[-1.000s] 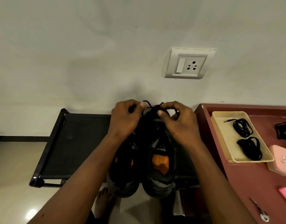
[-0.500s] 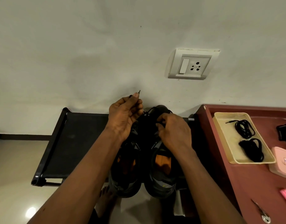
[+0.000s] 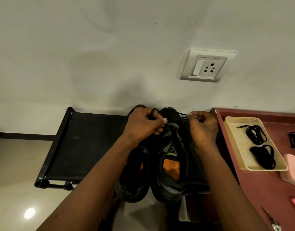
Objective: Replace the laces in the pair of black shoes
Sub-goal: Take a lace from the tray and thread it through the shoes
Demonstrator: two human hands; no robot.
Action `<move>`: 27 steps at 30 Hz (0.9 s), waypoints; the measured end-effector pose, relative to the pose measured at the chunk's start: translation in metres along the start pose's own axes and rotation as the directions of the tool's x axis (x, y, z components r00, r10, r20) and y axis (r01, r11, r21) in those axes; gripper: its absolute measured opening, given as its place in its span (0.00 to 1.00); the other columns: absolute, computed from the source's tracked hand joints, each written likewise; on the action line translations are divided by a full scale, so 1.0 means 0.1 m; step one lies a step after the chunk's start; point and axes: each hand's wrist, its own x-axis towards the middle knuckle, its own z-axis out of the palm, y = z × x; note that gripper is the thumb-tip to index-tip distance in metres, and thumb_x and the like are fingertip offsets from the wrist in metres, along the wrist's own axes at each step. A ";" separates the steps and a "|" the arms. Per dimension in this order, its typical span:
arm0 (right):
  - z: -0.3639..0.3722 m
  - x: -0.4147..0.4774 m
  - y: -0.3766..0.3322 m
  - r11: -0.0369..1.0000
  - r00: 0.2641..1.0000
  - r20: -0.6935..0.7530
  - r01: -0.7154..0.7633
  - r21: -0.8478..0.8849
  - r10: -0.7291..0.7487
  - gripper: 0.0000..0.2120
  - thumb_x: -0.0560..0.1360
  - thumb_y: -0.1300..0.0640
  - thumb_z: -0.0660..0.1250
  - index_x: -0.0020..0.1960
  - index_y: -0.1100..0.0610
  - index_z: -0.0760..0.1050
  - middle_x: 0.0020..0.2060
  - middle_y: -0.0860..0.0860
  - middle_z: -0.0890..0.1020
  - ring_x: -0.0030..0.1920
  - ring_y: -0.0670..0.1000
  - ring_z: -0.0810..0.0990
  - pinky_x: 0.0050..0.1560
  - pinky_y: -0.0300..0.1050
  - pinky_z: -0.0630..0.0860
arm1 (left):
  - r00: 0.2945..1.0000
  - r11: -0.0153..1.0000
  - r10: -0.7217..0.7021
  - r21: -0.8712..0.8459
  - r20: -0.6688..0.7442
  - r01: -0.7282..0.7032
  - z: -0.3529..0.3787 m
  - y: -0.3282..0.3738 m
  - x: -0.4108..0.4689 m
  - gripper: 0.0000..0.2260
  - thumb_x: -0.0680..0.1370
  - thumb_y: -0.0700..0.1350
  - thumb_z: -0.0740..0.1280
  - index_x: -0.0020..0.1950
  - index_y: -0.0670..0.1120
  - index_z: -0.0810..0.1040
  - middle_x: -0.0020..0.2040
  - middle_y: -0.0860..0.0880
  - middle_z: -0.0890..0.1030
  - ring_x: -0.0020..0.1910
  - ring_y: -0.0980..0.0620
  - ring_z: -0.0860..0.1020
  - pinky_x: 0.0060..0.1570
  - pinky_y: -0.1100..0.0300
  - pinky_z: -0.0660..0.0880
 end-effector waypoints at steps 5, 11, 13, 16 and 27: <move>0.01 -0.10 -0.04 0.950 0.978 0.114 0.199 -0.240 -0.176 0.03 0.77 0.55 0.74 0.50 0.49 0.83 0.53 0.47 0.81 0.49 0.44 0.80 0.49 0.39 0.75 | 0.997 0.962 0.069 0.265 -0.018 -0.062 0.05 -0.03 0.02 0.03 0.76 0.42 0.77 0.44 0.47 0.85 0.35 0.49 0.85 0.36 0.52 0.85 0.45 0.54 0.85; 0.01 -0.18 -0.04 0.807 0.914 0.157 0.403 -0.432 -0.373 0.09 0.78 0.55 0.72 0.58 0.49 0.81 0.58 0.50 0.77 0.49 0.46 0.76 0.50 0.44 0.76 | 0.983 0.806 0.177 0.580 -0.049 -0.116 0.16 0.03 0.01 0.07 0.79 0.43 0.72 0.56 0.49 0.87 0.50 0.50 0.86 0.49 0.53 0.83 0.54 0.62 0.78; 0.00 -0.18 -0.03 0.885 0.940 0.239 0.315 -0.343 -0.242 0.06 0.79 0.55 0.70 0.52 0.47 0.83 0.49 0.44 0.83 0.48 0.45 0.82 0.48 0.44 0.79 | 0.982 0.791 0.177 0.603 -0.062 -0.105 0.18 0.04 0.02 0.06 0.78 0.43 0.71 0.53 0.48 0.86 0.50 0.50 0.86 0.48 0.52 0.83 0.53 0.61 0.78; 0.01 -0.19 0.01 0.919 0.935 0.337 0.223 -0.324 -0.108 0.10 0.77 0.59 0.69 0.49 0.46 0.86 0.45 0.43 0.86 0.45 0.45 0.84 0.48 0.45 0.82 | 0.983 0.791 0.162 0.607 -0.082 -0.080 0.17 0.04 0.03 0.04 0.78 0.42 0.71 0.50 0.48 0.85 0.46 0.51 0.85 0.46 0.53 0.82 0.50 0.61 0.78; 0.00 -0.15 0.05 0.857 0.945 0.282 0.281 -0.433 -0.167 0.05 0.78 0.59 0.71 0.47 0.49 0.84 0.41 0.44 0.84 0.45 0.47 0.83 0.47 0.46 0.81 | 0.985 0.754 0.170 0.648 -0.033 -0.108 0.19 0.03 0.03 0.05 0.78 0.42 0.70 0.51 0.47 0.85 0.48 0.50 0.85 0.48 0.50 0.82 0.54 0.57 0.79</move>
